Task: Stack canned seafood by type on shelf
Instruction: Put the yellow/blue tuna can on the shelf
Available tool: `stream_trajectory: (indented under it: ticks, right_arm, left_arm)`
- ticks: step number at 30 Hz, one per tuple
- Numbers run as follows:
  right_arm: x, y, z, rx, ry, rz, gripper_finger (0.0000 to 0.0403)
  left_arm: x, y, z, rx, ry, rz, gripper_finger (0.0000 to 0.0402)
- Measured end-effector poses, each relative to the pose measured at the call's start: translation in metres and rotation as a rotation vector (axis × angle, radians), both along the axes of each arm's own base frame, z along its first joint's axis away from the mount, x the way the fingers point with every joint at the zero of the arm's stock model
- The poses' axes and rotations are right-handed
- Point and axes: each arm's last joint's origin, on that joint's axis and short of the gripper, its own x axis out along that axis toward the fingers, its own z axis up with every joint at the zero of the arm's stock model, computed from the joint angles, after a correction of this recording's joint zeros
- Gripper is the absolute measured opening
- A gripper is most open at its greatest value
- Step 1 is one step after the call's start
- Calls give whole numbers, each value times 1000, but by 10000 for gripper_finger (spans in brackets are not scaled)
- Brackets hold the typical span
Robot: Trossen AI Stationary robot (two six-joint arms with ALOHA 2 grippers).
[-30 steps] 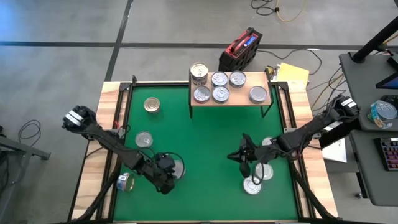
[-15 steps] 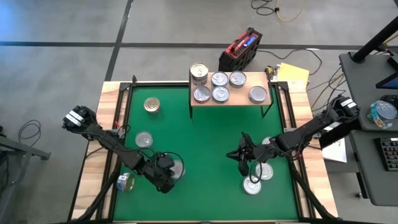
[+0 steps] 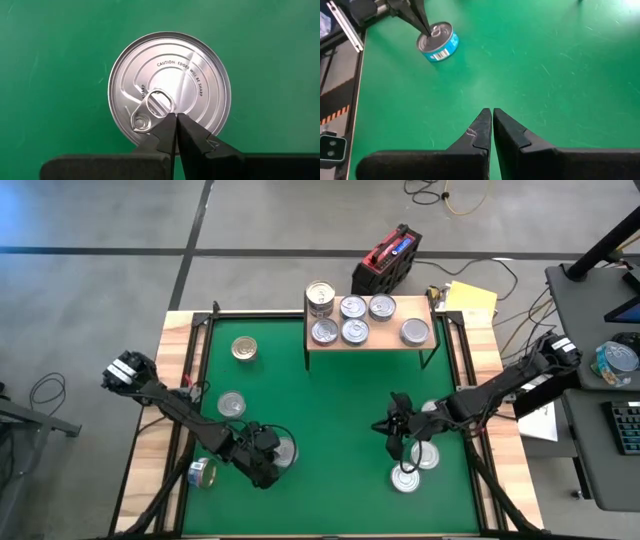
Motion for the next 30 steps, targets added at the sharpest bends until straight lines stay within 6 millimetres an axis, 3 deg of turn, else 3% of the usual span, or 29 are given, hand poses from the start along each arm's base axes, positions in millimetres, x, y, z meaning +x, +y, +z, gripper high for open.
stream_trajectory:
  ticks: [13, 22, 30]
  right_arm:
    - [-1, -1, 3, 0, -13, -4, 9]
    - [-9, -8, 22, 64, -95, -33, 9]
    - [-12, -10, 26, 79, -110, -44, 9]
  left_arm:
    - [4, 1, -6, 162, -12, -127, 1]
    - [10, 13, -7, 306, 5, -241, 1]
    - [9, 17, -4, 380, 12, -312, 1]
